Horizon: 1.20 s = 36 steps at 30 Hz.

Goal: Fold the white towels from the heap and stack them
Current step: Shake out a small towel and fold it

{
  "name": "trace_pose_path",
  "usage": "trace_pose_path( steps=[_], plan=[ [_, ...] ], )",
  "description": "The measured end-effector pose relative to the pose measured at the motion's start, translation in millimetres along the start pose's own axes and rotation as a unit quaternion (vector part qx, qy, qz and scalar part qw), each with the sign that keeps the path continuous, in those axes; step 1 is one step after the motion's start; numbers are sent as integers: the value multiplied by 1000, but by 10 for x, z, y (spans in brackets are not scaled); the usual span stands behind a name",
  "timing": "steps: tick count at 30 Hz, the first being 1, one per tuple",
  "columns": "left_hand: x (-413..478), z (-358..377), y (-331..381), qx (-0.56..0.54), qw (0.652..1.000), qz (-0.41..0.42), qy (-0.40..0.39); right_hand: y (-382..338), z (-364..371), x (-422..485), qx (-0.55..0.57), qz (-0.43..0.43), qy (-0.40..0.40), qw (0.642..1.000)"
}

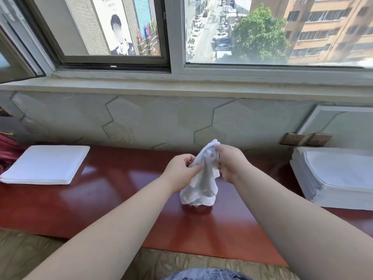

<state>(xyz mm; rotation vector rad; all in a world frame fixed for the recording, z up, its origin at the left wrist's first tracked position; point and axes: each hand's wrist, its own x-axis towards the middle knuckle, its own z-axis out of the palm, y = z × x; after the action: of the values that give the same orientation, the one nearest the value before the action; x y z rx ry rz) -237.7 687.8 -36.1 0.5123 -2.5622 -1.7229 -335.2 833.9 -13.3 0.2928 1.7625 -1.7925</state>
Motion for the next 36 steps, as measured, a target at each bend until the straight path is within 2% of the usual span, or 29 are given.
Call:
trace_pose_path(
  steps=[3,8,11,14,19,22,25,27,31,34,36],
  plan=[
    [42,-4,13,-99,994,-30,29,-14,-32,-76,-17,-15,-105,994],
    [61,29,74,-210,976,-42,-42,-104,-54,-212,-108,-47,-182,976],
    [67,54,153,-204,977,-51,-39,-227,-58,-266,-166,-50,-220,960],
    [141,29,178,-192,980,-53,-11,-348,-114,-326,-245,-39,-214,945],
    [317,-104,211,-187,979,-54,53,-344,-288,-258,-160,-3,-245,956],
    [393,-173,201,-146,985,-57,78,-340,-289,-233,-70,-30,-144,987],
    [436,-153,192,-145,986,-61,59,-371,-259,-230,-13,-85,-67,994],
    [430,-119,245,-182,980,-71,28,-395,-228,-260,-26,-116,-82,989],
    [393,-135,441,-283,954,-91,-46,-440,-137,-344,-75,-148,-162,973],
    [397,-183,554,-350,930,-91,-61,-467,-120,-397,-73,-122,-232,962],
    [392,-248,598,-378,919,-96,-62,-472,-125,-409,-103,-128,-249,954]
  ],
)
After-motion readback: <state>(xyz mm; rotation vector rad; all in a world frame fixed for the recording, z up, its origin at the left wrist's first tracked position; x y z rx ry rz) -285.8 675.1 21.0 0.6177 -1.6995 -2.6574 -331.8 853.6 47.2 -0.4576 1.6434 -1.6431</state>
